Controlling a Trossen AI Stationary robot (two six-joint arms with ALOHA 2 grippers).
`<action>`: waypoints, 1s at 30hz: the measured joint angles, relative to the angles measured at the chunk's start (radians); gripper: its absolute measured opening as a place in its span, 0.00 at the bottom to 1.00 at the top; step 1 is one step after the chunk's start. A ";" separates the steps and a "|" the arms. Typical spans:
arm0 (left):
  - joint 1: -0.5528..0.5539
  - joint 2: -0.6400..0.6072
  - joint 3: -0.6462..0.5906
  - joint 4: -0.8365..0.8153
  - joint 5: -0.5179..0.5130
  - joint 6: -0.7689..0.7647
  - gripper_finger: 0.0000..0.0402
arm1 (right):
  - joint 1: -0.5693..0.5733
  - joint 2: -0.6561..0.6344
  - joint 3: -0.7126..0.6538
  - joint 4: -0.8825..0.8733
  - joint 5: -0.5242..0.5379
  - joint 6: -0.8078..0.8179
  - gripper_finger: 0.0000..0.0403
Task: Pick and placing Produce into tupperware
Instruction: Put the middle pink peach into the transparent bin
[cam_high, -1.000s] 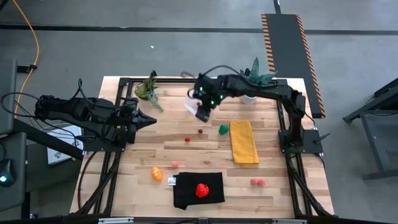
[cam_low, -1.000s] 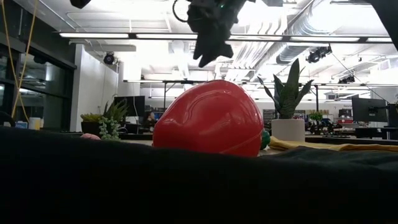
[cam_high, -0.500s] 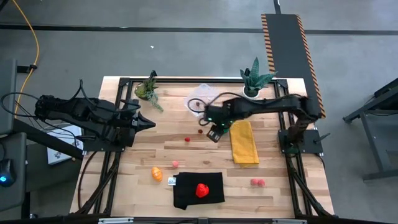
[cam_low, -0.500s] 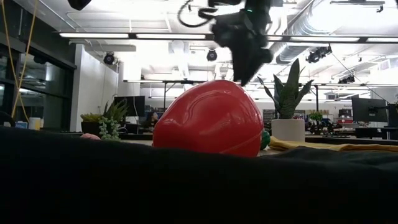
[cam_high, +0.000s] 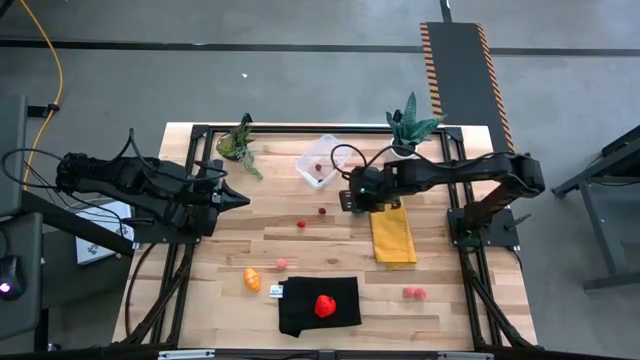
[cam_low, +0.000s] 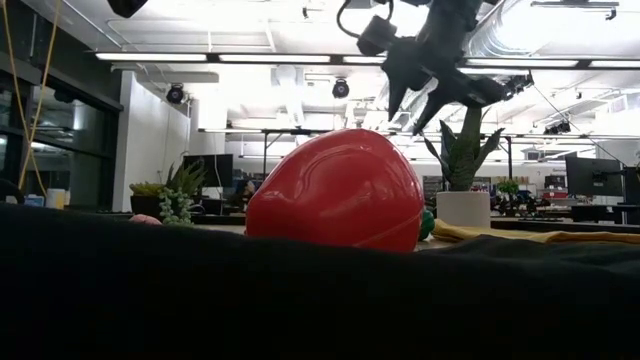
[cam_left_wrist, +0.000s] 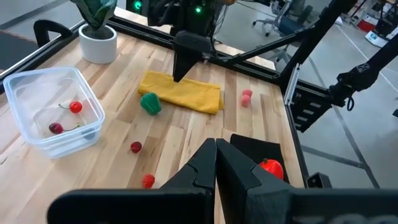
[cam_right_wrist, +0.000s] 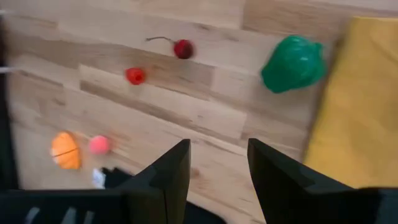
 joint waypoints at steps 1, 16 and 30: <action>0.000 0.000 0.000 -0.004 0.000 0.002 0.00 | -0.003 0.002 0.003 -0.012 -0.003 0.002 0.37; 0.000 0.000 0.000 -0.105 0.005 -0.031 0.00 | 0.099 -0.011 0.007 -0.418 -0.237 -0.375 0.43; 0.000 0.000 0.000 -0.176 0.071 -0.075 0.00 | 0.613 -0.022 0.007 -0.279 -0.023 0.007 0.48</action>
